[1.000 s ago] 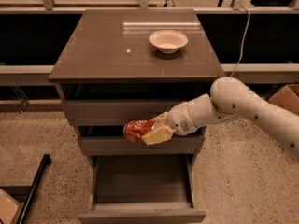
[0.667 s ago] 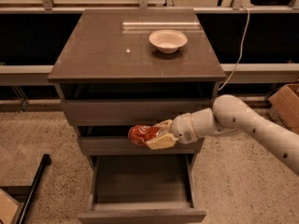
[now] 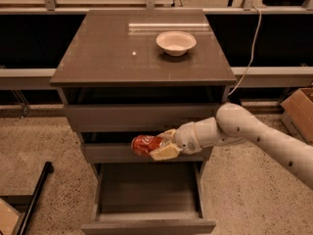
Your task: Place coke can into bottom drawer
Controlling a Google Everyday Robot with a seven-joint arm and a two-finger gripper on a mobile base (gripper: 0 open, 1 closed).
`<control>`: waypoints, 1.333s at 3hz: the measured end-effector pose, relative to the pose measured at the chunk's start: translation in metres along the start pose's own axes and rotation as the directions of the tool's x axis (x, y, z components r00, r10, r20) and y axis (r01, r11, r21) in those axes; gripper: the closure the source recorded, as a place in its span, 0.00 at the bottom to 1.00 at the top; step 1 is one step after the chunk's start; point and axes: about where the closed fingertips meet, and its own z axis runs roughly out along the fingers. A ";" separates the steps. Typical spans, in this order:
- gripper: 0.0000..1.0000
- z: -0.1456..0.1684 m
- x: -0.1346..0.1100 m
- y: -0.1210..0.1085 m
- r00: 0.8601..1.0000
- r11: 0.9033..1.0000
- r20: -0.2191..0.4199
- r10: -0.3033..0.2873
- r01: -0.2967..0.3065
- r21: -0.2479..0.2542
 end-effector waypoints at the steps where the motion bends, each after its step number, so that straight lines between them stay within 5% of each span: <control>1: 1.00 0.030 0.033 -0.017 0.998 0.999 0.052 0.033 -0.032 -0.021; 3: 1.00 0.103 0.135 -0.046 0.973 0.980 0.147 0.176 -0.159 -0.121; 4: 1.00 0.114 0.148 -0.046 0.967 0.974 0.155 0.203 -0.182 -0.138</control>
Offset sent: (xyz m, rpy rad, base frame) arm 0.0128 0.0207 -0.2011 0.2110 0.1694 -0.0214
